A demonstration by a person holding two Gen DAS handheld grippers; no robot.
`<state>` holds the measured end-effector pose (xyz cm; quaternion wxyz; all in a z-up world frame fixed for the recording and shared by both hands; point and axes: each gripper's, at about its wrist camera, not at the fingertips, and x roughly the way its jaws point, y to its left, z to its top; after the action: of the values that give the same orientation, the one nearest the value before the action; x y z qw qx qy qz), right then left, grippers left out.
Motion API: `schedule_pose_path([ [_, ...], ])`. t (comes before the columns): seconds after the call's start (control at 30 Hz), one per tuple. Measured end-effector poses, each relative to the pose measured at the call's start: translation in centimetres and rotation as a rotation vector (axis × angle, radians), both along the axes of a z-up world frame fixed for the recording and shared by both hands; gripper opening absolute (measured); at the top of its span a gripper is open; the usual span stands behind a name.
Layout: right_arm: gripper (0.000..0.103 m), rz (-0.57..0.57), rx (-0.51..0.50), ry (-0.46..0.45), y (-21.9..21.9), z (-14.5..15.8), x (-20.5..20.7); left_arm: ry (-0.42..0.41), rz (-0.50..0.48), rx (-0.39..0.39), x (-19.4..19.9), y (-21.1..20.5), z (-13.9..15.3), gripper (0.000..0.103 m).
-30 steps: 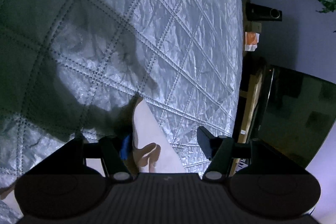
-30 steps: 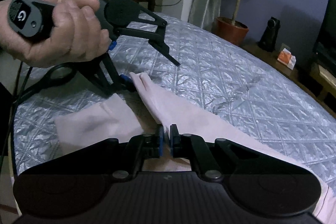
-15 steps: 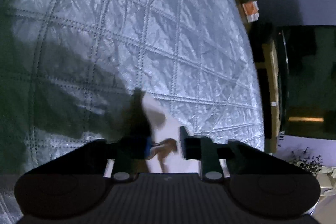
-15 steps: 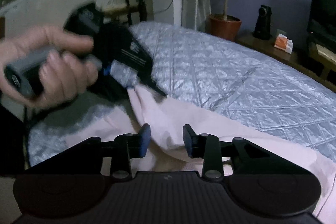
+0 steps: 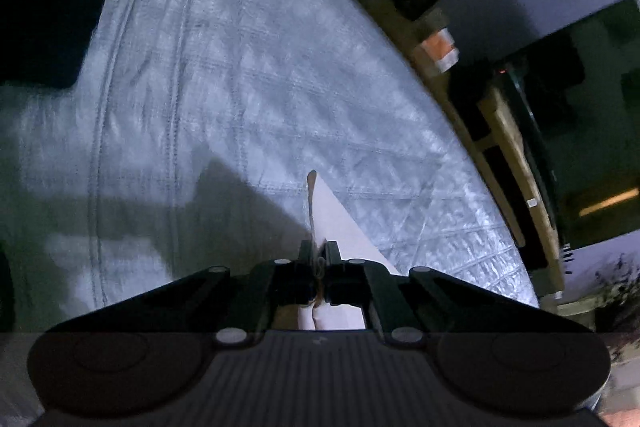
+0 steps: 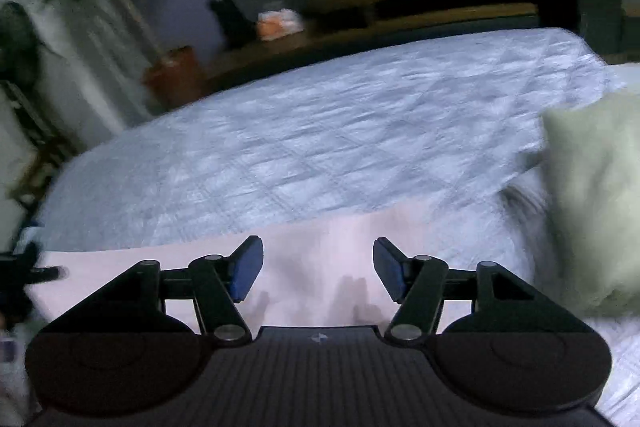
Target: Fold clothes
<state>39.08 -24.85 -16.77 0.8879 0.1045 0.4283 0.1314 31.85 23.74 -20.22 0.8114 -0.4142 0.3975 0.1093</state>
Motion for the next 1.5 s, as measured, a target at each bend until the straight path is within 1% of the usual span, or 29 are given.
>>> schedule_pose_path([
  [0.07,0.068,0.004,-0.058,0.019,-0.7,-0.2,1.7,-0.003,-0.01,0.021,0.3,-0.3,0.3,0.004],
  [0.17,0.066,0.054,-0.112,0.033,-0.3,-1.0,3.5,0.008,-0.024,0.029,0.3,-0.6,0.3,0.004],
  [0.23,0.065,0.076,-0.132,0.054,0.4,-1.7,4.8,0.011,-0.032,0.047,0.6,-0.9,0.3,0.004],
  [0.37,0.062,0.066,-0.138,0.125,0.9,-3.7,6.7,-0.004,-0.046,0.073,0.8,-1.4,0.7,0.004],
  [0.43,0.05,0.059,-0.171,0.131,1.0,-4.1,7.0,-0.007,-0.052,0.082,1.1,-1.4,0.8,0.004],
  [0.47,0.022,0.061,-0.187,0.116,1.0,-4.1,7.0,-0.007,-0.051,0.084,1.3,-1.4,0.7,0.004],
  [0.53,0.023,0.069,-0.154,0.104,0.7,-3.9,6.7,-0.005,-0.044,0.082,1.5,-1.3,0.5,0.004],
  [0.6,0.023,0.059,-0.143,0.071,0.5,-3.4,6.6,-0.013,-0.024,0.08,1.9,-1.0,0.5,0.004],
  [0.7,0.023,0.038,-0.084,-0.016,-0.2,-1.5,5.6,-0.065,0.007,0.094,1.6,-0.3,1.5,0.004],
  [0.77,0.023,0.045,-0.072,-0.088,-0.1,0.1,4.5,-0.099,0.017,0.129,1.1,-0.3,2.5,0.004],
  [0.83,0.023,0.052,-0.05,-0.17,-0.2,1.7,2.8,-0.125,0.022,0.163,0.5,-0.5,3.1,0.004],
  [0.93,0.023,0.053,-0.017,-0.265,-0.6,3.4,-0.1,-0.156,0.03,0.18,-0.7,-0.6,3.7,0.004],
  [1.0,0.023,0.047,-0.01,-0.302,-1.3,3.8,-2.4,-0.181,0.037,0.198,-1.9,-0.7,4.3,0.004],
  [1.07,0.023,0.021,0.02,-0.326,-2.3,3.7,-4.9,-0.211,0.036,0.236,-3.2,-1.1,5.1,0.004],
  [1.1,0.023,0.007,0.035,-0.331,-2.8,3.5,-6.1,-0.226,0.037,0.259,-4.0,-1.3,5.4,0.004],
  [1.2,0.023,-0.025,0.039,-0.274,-4.0,1.8,-8.7,-0.25,0.035,0.322,-6.3,-2.1,6.0,0.004],
  [1.33,0.023,-0.069,0.003,-0.18,-4.9,-1.1,-11.0,-0.28,0.02,0.424,-9.0,-3.5,6.6,0.005],
  [1.43,0.023,-0.087,-0.045,-0.151,-5.4,-2.3,-12.1,-0.299,-0.004,0.466,-10.5,-4.2,6.8,0.005],
  [1.5,0.024,-0.099,-0.054,-0.129,-5.7,-3.1,-12.3,-0.311,-0.022,0.491,-11.5,-4.6,6.9,0.005],
])
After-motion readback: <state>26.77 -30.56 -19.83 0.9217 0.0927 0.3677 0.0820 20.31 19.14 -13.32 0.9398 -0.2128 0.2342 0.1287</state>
